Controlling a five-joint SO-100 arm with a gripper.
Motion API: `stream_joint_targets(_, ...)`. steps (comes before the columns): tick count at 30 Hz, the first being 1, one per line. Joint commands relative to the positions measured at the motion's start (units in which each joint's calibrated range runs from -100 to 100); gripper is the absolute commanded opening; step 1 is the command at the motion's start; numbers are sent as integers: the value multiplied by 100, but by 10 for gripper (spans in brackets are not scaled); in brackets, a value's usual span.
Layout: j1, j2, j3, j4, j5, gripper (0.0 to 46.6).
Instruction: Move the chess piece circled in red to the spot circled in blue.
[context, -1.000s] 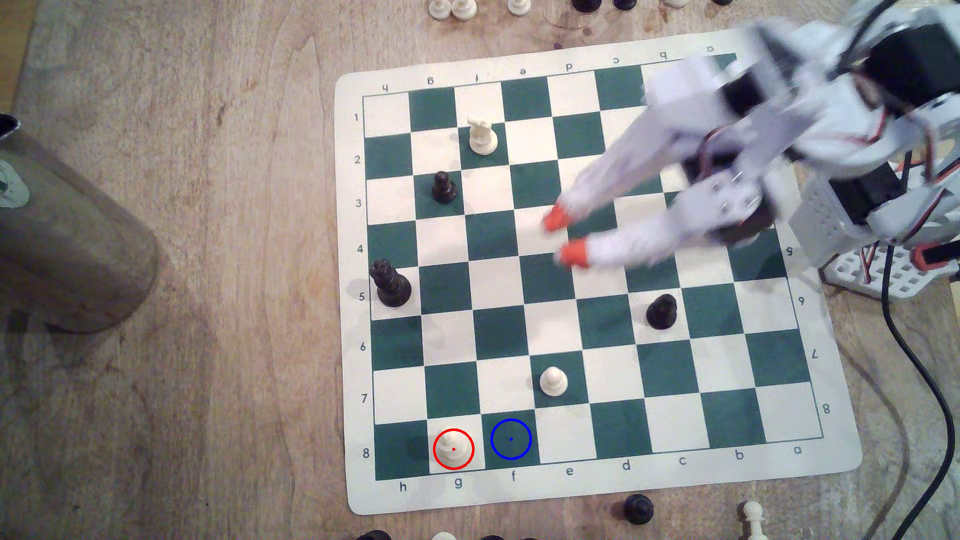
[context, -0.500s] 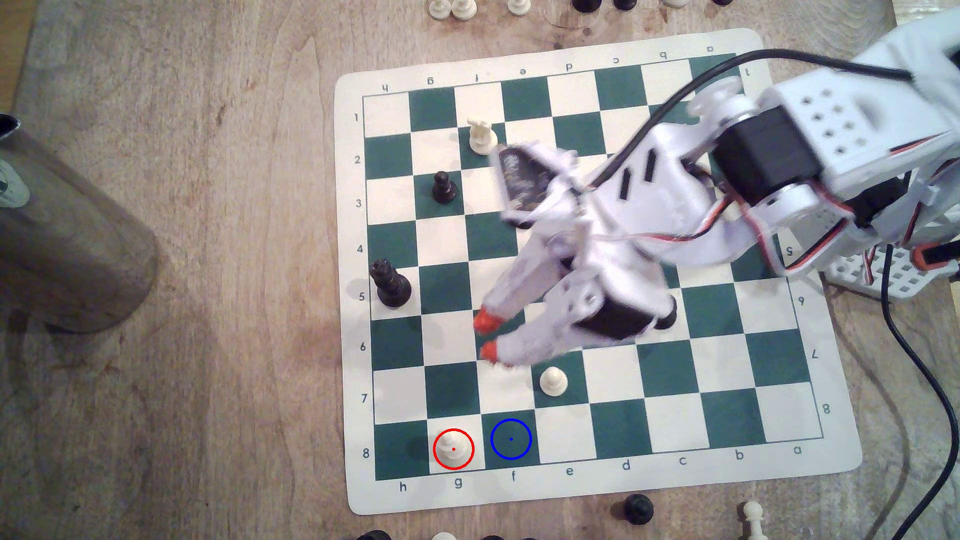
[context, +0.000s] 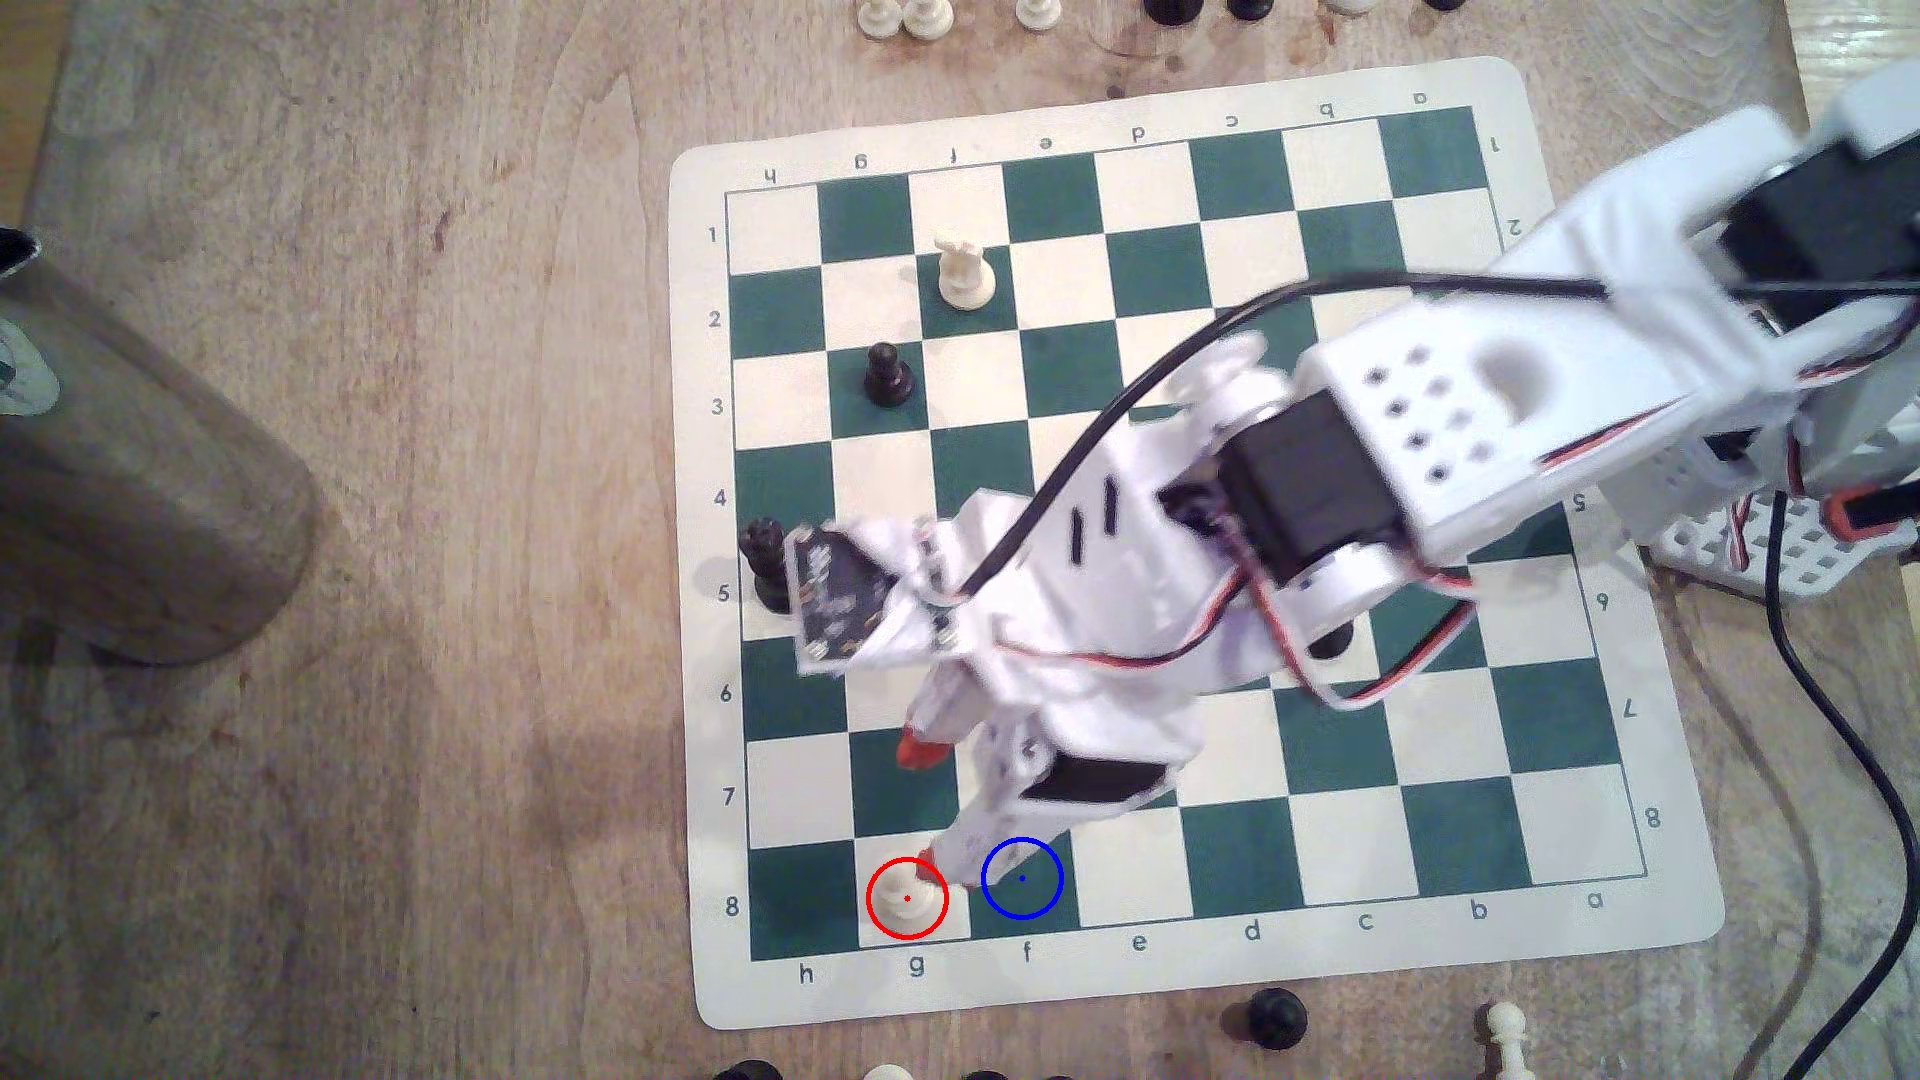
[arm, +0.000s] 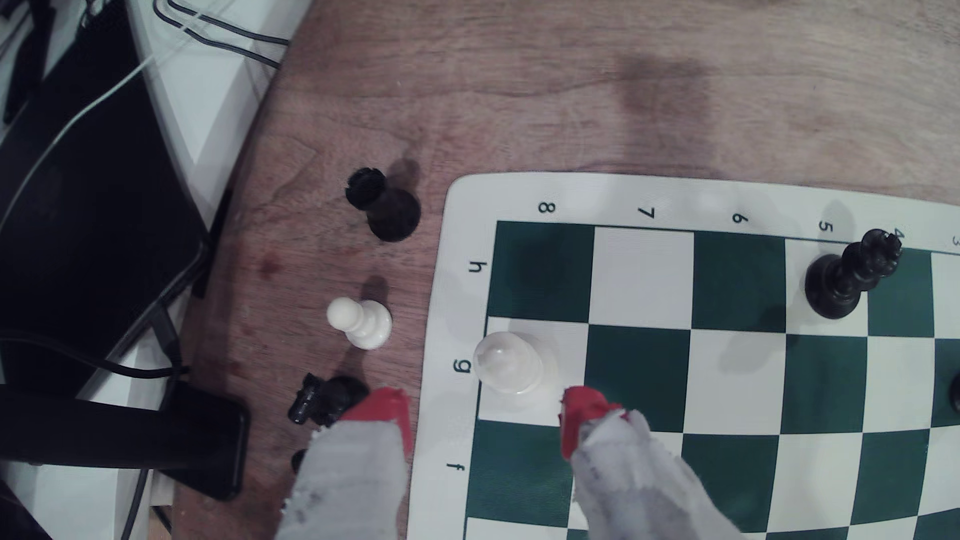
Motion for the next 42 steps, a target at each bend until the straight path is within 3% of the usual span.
stream_joint_targets(1, -54, 106, -920, 113, 15, 159)
stream_joint_targets(12, -109, 854, -1428, 530, 98, 162)
stream_joint_targets(42, -101, 1915, -1745, 88, 24, 178)
